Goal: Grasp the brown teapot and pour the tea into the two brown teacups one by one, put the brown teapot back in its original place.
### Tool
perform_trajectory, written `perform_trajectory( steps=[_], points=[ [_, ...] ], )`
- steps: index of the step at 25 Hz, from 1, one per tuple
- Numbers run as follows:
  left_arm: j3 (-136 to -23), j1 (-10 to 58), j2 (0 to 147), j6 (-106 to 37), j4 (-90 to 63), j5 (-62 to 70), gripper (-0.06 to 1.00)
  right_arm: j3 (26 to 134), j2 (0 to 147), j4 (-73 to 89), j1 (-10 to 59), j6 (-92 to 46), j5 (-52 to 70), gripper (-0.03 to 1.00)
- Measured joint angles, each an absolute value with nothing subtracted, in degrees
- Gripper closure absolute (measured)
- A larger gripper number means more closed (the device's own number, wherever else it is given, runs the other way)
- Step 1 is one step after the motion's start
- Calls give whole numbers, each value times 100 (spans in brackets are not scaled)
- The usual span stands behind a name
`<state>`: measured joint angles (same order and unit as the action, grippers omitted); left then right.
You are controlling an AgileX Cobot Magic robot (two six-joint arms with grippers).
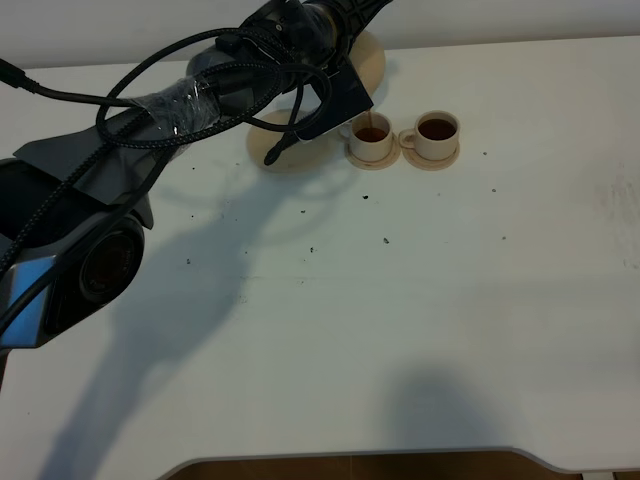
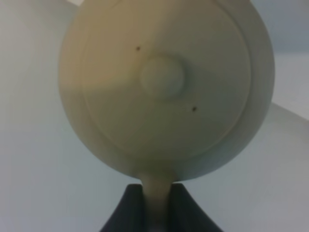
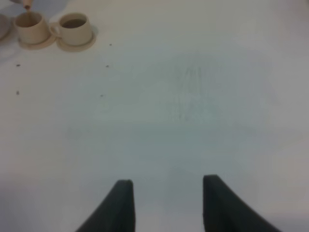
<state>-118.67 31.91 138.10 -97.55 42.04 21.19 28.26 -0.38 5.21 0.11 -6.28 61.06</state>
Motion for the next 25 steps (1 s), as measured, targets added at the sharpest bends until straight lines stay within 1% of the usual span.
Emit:
perform_trajectory(
  steps=[25],
  points=[
    [-11867,3191,13810,-10202,4194,1860,84,2826,-38,521,11,-628,6106,61]
  ],
)
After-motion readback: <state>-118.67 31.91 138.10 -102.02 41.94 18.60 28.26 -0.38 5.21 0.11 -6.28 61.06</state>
